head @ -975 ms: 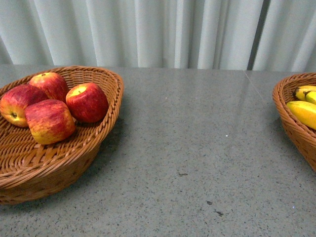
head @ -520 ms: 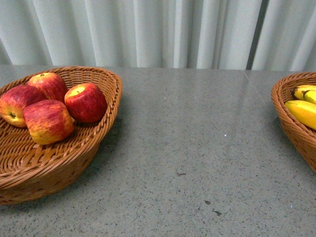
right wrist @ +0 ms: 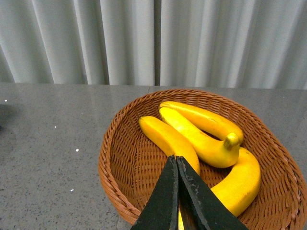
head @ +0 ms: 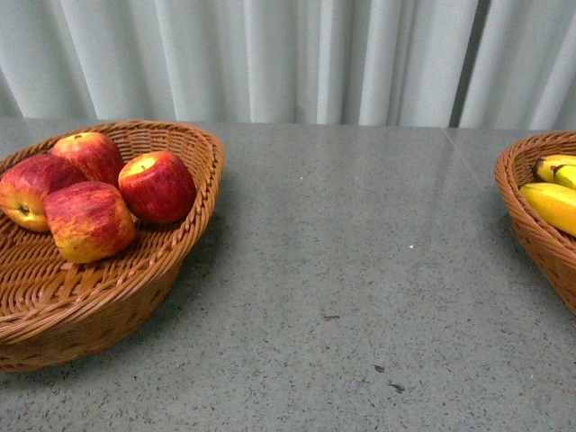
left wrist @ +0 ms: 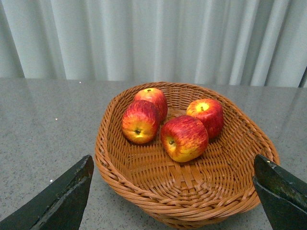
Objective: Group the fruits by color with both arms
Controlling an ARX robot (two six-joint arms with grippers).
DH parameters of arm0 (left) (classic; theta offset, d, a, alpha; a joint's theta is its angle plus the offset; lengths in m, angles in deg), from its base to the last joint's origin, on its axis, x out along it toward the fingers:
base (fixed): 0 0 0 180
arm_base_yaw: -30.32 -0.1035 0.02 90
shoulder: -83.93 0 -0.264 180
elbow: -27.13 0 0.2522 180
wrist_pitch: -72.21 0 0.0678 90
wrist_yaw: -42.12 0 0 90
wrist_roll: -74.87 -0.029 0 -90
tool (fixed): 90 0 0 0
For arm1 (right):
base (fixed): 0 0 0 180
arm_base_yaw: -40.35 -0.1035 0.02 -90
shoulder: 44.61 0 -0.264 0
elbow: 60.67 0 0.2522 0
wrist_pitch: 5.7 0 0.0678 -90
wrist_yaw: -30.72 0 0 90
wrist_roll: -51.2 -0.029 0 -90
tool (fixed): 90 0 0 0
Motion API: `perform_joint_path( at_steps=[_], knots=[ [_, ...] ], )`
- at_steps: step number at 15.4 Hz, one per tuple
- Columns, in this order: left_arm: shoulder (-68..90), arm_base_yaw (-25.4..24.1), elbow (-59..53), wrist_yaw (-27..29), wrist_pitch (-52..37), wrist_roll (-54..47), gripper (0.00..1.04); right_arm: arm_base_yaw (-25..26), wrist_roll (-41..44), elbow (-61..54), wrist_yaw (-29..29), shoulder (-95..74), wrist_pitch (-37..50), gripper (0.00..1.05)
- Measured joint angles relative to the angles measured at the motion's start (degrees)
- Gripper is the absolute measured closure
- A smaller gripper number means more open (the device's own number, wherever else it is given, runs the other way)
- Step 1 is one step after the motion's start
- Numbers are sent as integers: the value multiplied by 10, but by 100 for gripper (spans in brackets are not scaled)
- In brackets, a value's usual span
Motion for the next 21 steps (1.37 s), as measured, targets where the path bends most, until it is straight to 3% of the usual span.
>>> perform_joint_path(
  at_steps=[9, 12, 17, 18, 21],
  knots=[
    [0, 0, 0, 0, 0, 0, 7, 0, -2, -27, 0, 30, 3, 102],
    [0, 0, 0, 0, 0, 0, 7, 0, -2, -27, 0, 30, 3, 63],
    [0, 0, 0, 0, 0, 0, 7, 0, -2, -27, 0, 30, 3, 12],
    [0, 0, 0, 0, 0, 0, 7, 0, -3, -27, 0, 30, 3, 5],
    [0, 0, 0, 0, 0, 0, 7, 0, -3, -27, 0, 30, 3, 7]
  ],
)
